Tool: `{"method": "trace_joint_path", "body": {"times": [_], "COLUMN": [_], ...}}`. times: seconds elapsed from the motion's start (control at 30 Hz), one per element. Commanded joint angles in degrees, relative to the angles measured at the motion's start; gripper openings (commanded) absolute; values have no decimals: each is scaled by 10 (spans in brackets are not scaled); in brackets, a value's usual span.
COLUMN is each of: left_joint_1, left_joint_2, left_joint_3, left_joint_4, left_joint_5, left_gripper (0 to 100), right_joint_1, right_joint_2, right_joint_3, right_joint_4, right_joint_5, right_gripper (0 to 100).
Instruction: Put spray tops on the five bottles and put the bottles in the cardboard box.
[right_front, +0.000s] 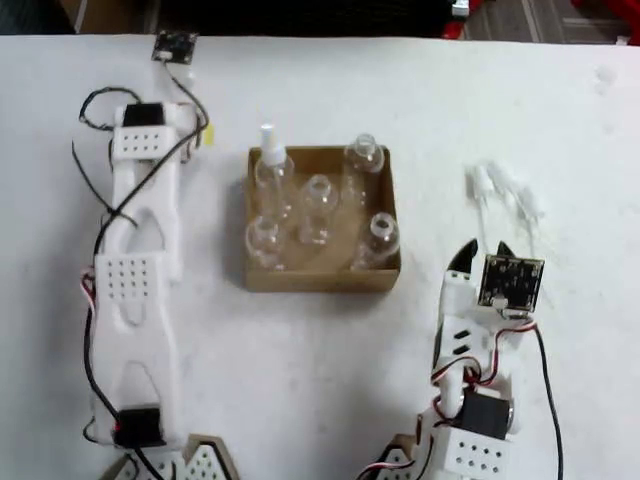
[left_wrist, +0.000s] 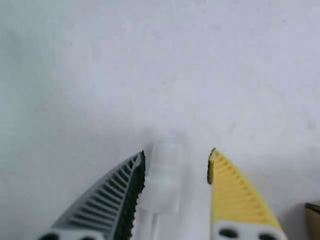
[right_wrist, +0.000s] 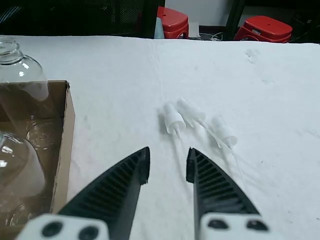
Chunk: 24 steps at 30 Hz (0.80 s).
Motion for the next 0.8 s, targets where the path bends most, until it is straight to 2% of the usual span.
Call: {"method": "trace_joint_path", "body": {"times": [0.0, 0.23, 0.4, 0.57, 0.63, 0.77], "left_joint_1": [-22, -20, -18, -6, -1, 12], "left_joint_2": [50, 116, 116, 116, 112, 69], "left_joint_3": [-138, -206, -201, -206, -207, -218], "left_joint_4": [24, 34, 40, 66, 94, 222], "left_joint_5": [-1, -5, -39, -49, -47, -48], "left_gripper": [188, 187, 99, 90, 87, 87], "right_joint_1": [-5, -5, -4, -3, -3, -3], "right_joint_2": [1, 1, 1, 1, 1, 1], "right_joint_3": [5, 5, 5, 5, 5, 5], "right_joint_4": [3, 3, 3, 3, 3, 3], "right_joint_5": [-1, -1, -1, -1, -1, -1], "right_gripper": [105, 105, 105, 105, 105, 105]}}
